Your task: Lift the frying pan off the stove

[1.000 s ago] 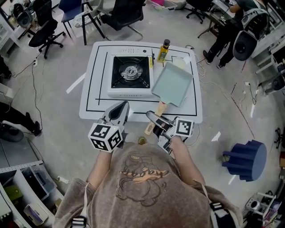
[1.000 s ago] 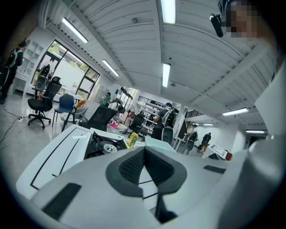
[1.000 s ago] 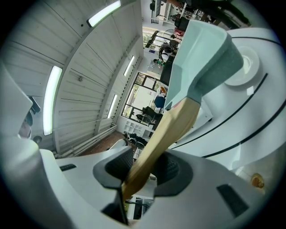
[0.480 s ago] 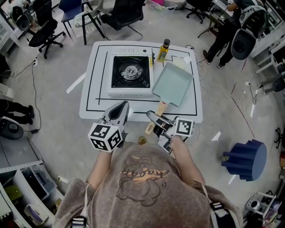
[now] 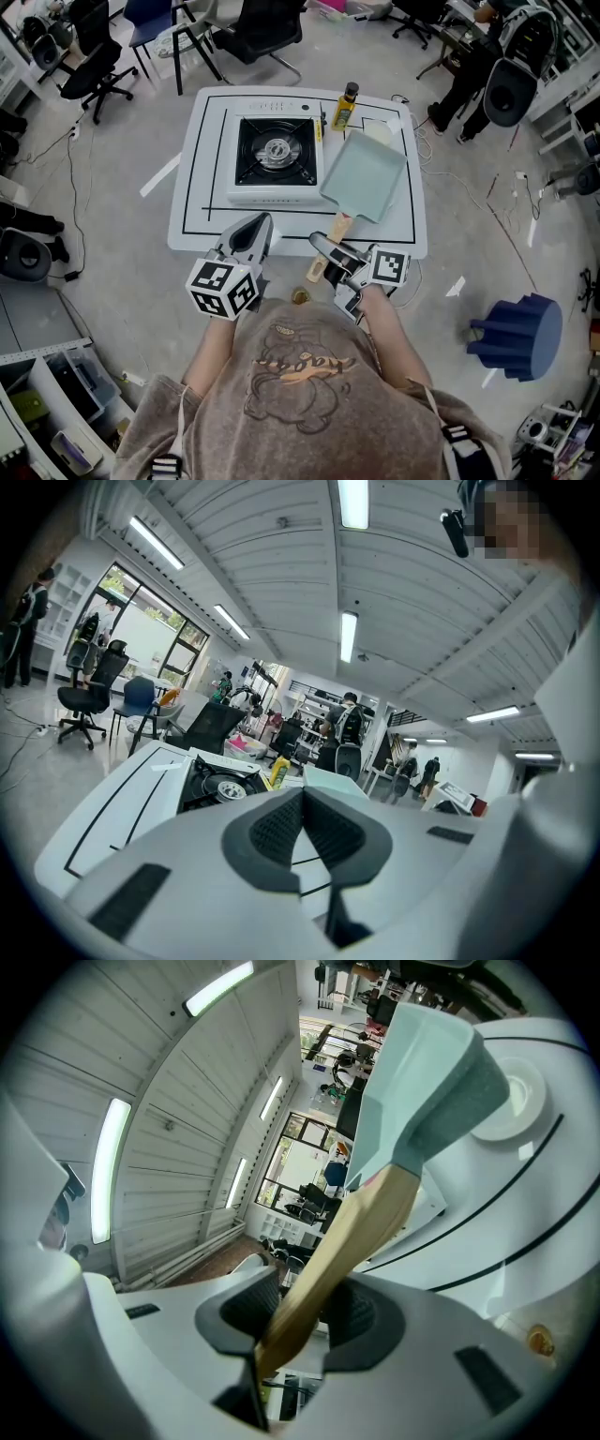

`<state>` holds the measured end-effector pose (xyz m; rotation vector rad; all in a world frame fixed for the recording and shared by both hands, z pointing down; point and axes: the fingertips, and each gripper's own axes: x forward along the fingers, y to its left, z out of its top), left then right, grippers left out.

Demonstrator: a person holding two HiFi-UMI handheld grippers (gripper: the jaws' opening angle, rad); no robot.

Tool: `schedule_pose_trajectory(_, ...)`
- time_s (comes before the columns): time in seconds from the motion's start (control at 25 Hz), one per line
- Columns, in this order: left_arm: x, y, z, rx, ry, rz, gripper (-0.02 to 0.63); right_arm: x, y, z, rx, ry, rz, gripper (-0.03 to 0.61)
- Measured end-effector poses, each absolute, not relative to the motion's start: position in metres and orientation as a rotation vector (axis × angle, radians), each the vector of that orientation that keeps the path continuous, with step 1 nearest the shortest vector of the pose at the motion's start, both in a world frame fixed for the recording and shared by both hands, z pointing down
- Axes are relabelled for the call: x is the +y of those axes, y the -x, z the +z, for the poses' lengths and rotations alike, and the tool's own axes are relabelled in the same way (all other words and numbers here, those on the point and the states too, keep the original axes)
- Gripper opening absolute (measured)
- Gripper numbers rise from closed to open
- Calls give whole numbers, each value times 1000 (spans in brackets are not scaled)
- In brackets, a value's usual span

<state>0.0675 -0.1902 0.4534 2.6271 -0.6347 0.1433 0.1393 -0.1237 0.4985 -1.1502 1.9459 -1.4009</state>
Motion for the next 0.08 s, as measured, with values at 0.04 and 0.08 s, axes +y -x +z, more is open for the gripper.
schedule_pose_trajectory(0.04,-190,-67,453,-634,-2627,144,6,-124,-139,498,1944,1149,-1400,144)
schedule_pose_trajectory(0.08,-190,-66,453,-633,-2627,145,6,-124,-139,497,1943,1148,-1399,144)
